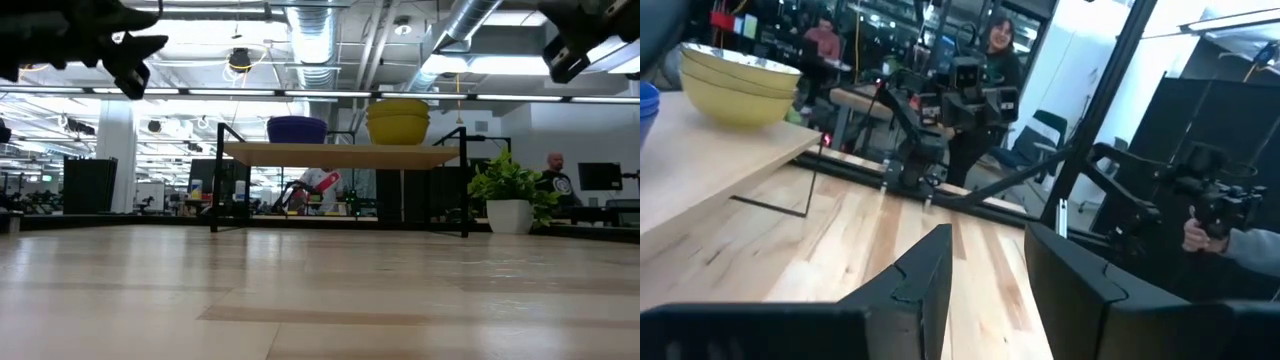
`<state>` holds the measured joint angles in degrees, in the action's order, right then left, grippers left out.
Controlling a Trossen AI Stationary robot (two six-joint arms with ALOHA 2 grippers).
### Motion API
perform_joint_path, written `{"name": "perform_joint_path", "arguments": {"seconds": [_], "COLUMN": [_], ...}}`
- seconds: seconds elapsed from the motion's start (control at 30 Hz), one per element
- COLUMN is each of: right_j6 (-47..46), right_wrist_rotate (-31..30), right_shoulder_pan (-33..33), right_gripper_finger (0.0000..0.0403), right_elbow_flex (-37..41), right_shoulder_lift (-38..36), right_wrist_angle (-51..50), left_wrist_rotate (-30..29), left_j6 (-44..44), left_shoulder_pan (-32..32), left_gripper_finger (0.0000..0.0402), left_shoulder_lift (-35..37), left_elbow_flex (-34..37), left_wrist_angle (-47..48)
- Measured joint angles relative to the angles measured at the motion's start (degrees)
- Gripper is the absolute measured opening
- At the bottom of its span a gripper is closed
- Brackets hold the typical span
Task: Pick & Place Mini bowls
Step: Return to Home Position
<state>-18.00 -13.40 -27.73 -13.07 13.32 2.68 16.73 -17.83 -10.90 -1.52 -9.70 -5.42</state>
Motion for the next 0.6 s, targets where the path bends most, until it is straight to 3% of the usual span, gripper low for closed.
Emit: {"name": "perform_joint_path", "arguments": {"seconds": [0.37,0.6], "right_j6": [0.0,0.5], "right_wrist_rotate": [4.4,4.5], "right_shoulder_pan": [0.0,0.0], "right_gripper_finger": [0.0178,0.0176], "right_elbow_flex": [2.5,2.6], "right_shoulder_lift": [-0.6,-7.8], "right_wrist_angle": [3.6,-1.2], "left_wrist_rotate": [0.0,3.3], "left_j6": [1.5,4.1], "left_shoulder_pan": [-0.1,-0.1], "left_gripper_finger": [0.0126,0.0126], "left_shoulder_lift": [0.0,0.0], "left_elbow_flex": [4.8,4.8], "left_wrist_angle": [-4.1,-2.9]}}
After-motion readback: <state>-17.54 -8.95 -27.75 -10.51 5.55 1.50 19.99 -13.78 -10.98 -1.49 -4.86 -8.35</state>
